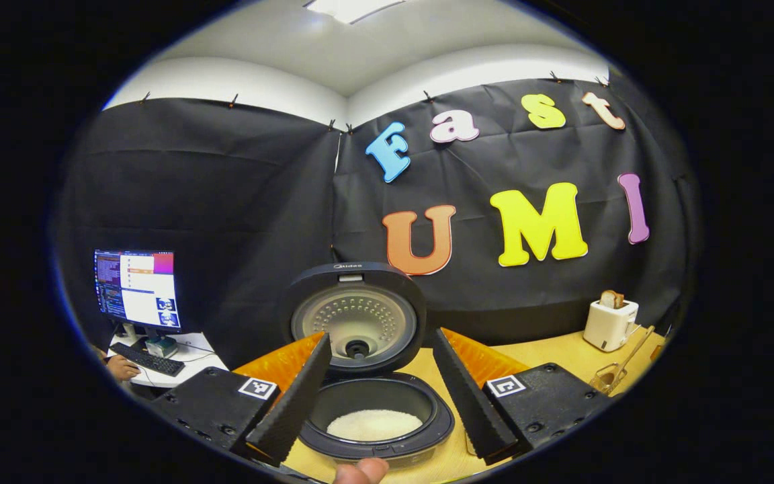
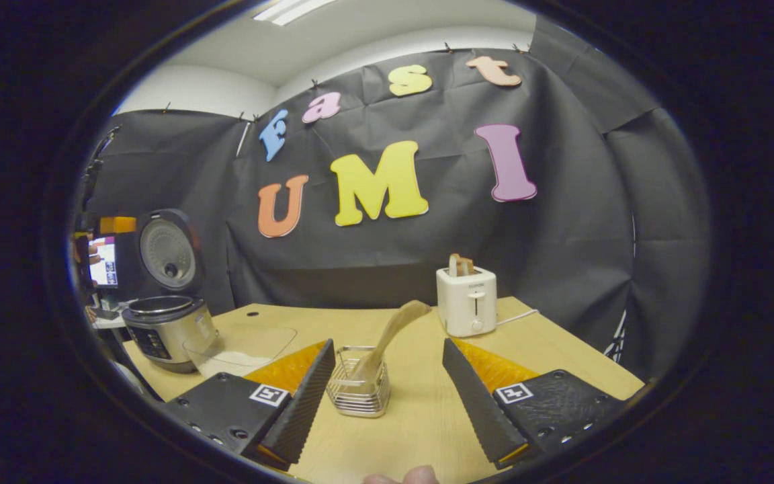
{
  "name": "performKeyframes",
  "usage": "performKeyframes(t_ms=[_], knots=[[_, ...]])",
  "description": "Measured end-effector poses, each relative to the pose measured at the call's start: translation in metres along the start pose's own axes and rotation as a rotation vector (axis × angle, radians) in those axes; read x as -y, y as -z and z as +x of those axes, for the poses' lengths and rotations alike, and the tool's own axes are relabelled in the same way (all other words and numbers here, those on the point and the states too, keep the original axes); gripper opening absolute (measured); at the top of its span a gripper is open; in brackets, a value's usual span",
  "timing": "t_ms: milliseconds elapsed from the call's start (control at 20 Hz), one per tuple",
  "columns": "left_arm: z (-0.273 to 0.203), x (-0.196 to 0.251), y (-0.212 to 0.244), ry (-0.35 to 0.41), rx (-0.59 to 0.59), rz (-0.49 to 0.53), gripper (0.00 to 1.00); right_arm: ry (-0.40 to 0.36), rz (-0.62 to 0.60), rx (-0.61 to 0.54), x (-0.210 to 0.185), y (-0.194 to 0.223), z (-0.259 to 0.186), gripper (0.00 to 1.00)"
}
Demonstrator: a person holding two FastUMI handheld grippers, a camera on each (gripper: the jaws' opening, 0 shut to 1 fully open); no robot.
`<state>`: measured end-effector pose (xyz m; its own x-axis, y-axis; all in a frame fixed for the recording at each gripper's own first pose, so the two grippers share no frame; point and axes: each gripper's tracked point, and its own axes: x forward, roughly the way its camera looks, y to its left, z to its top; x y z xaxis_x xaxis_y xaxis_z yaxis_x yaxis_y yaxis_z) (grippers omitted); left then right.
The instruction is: Close the left gripper, press the button to open the rice cooker; take a wooden spoon from the chopstick holder with the right hand, scoop a spoonful of rice and pour it into the rice cooker, then put the wooden spoon back into the chopstick holder.
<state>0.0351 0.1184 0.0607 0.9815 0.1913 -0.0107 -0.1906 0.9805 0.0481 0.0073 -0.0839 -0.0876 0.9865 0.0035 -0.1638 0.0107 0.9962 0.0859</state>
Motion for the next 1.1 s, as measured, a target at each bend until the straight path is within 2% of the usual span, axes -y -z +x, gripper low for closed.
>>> performKeyframes(t_ms=[200,300,450,600,750,800,850,900,950,1000,1100], knots=[[-0.016,0.02,0.025,0.008,0.003,0.001,0.98,0.006,0.0,-0.05,0.002,0.009,0.027,1.0],[-0.017,0.028,0.033,0.014,0.017,0.028,0.98,0.032,0.008,-0.075,0.006,0.017,0.046,0.96],[-0.02,0.046,0.054,0.038,0.006,0.042,0.98,0.042,0.03,-0.13,0.007,0.03,0.074,0.96],[-0.026,0.072,0.073,0.119,-0.038,-0.013,0.97,0.035,0.057,-0.163,0.003,0.033,0.097,0.96],[-0.03,0.078,0.08,0.137,-0.049,-0.04,0.97,0.046,0.044,-0.165,0.002,0.032,0.116,0.95],[-0.031,0.079,0.082,0.141,-0.047,-0.043,0.97,0.055,0.032,-0.159,0.003,0.032,0.122,0.92],[-0.032,0.081,0.086,0.152,-0.055,-0.045,0.97,0.061,0.028,-0.152,0.003,0.03,0.126,0.81],[-0.031,0.079,0.089,0.154,-0.058,-0.051,0.97,0.058,0.037,-0.152,0.001,0.031,0.129,0.77],[-0.03,0.076,0.089,0.149,-0.058,-0.06,0.97,0.055,0.052,-0.155,0.0,0.031,0.133,0.69],[-0.029,0.073,0.09,0.145,-0.059,-0.067,0.97,0.048,0.066,-0.153,-0.002,0.031,0.134,0.69],[-0.028,0.064,0.091,0.133,-0.062,-0.082,0.97,0.06,0.078,-0.155,0.0,0.03,0.135,0.43]])
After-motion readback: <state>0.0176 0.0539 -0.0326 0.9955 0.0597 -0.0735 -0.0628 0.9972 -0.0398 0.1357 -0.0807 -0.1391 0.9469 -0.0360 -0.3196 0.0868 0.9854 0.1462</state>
